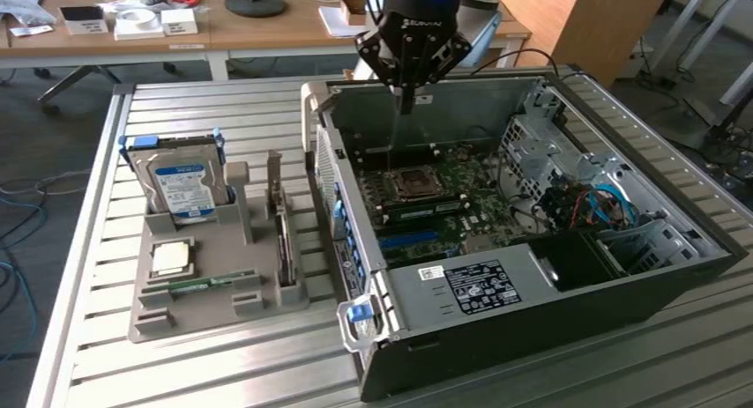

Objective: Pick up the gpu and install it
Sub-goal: 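Reach for the gpu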

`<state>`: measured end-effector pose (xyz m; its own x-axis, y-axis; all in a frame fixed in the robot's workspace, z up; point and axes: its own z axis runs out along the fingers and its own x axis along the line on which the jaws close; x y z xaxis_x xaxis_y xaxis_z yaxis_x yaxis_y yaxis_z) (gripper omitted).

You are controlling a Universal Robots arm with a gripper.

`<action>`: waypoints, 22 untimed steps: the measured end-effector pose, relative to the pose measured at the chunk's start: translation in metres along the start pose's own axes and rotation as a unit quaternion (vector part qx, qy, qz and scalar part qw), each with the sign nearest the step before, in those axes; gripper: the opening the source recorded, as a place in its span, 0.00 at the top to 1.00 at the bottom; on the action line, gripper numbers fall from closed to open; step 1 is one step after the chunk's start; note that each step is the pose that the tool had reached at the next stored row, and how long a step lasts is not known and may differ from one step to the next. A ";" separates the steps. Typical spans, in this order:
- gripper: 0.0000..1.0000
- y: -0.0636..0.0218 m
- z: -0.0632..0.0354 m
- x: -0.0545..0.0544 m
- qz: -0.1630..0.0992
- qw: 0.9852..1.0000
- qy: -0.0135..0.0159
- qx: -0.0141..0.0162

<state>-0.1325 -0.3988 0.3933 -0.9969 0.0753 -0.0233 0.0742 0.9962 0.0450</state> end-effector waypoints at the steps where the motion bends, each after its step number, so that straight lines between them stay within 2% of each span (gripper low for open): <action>1: 0.89 -0.0001 0.0000 0.001 0.000 1.000 0.000 0.000; 16: 0.89 -0.0013 -0.0004 0.017 0.000 1.000 0.000 0.000; 22: 0.89 -0.0014 -0.0005 0.020 0.000 1.000 0.000 0.000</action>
<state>-0.1520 -0.3988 0.3933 -0.9969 0.0752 -0.0233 0.0741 0.9962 0.0451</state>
